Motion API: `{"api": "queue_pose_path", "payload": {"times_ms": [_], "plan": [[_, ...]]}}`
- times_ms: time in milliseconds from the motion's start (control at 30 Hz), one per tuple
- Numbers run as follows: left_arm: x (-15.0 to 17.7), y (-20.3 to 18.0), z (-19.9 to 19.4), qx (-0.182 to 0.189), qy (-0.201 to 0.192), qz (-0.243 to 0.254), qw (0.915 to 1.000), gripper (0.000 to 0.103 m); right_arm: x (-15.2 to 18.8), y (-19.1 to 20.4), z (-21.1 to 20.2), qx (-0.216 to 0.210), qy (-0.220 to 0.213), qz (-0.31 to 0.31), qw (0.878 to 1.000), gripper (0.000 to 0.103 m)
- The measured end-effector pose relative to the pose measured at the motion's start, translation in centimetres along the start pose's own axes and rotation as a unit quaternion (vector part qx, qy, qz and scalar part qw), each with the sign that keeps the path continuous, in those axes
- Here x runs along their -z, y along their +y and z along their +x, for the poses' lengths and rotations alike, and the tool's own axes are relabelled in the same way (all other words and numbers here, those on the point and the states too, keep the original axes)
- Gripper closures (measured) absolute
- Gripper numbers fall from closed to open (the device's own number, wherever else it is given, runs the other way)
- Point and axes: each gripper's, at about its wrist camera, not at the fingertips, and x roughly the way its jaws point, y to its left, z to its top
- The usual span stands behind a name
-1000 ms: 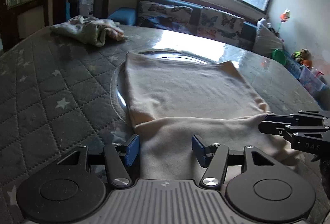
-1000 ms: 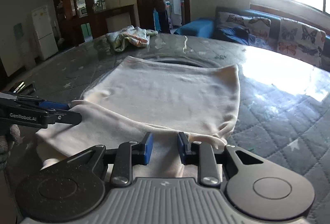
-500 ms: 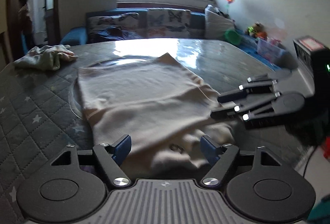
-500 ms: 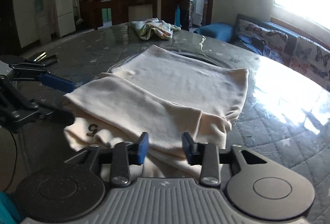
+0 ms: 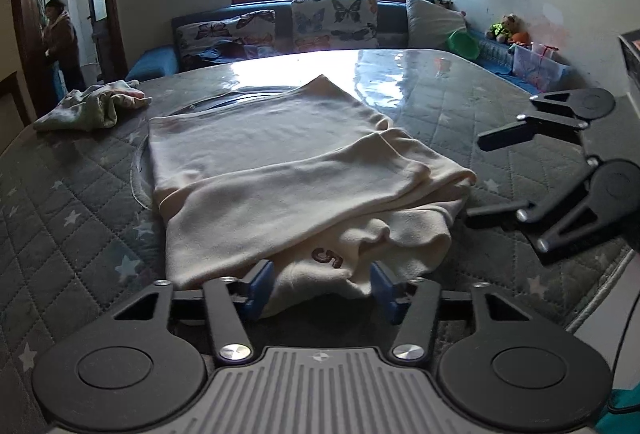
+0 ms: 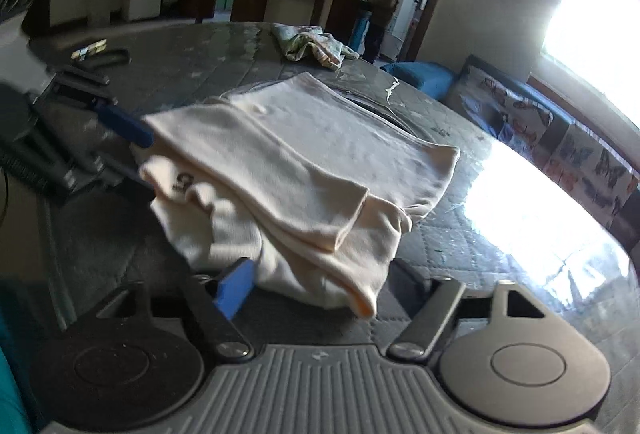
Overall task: Fold clothes
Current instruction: 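Grasp the folded hem with the right gripper while the left gripper grasps the side edge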
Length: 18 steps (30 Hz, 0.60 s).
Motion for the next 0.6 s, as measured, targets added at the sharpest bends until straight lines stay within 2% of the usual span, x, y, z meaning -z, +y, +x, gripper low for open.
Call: {"api": "queue_pose_path", "payload": {"times_ms": [67,133,400,467,533,600], "plan": [[0.0,0.1,0.3,-0.004,0.004,-0.004,1.0000,0.073,0.4,0.4,0.0,-0.001,0.001,-0.016,1.000,0.019],[-0.3,0.3,0.3,-0.002,0.002,-0.008,1.0000,0.084,0.6,0.9,0.1,-0.001,-0.001,-0.033,0.999,0.018],[-3.2,2.0,0.2,0.005,-0.031,-0.029,0.9991,0.089,0.3,2.7,1.5,-0.004,-0.025,-0.101,0.995,0.019],[-4.0,2.6,0.7,0.011,-0.031,-0.039,0.9987,0.089,-0.2,2.8,2.1,-0.006,-0.038,-0.104,0.994,0.024],[-4.4,3.1,1.1,0.018,-0.029,-0.045,0.9984,0.089,-0.7,2.9,2.6,-0.009,-0.048,-0.104,0.993,0.038],[-4.6,3.5,1.4,0.025,-0.028,-0.048,0.9981,0.088,-1.5,2.4,3.4,-0.033,-0.047,-0.080,0.995,0.050]]}}
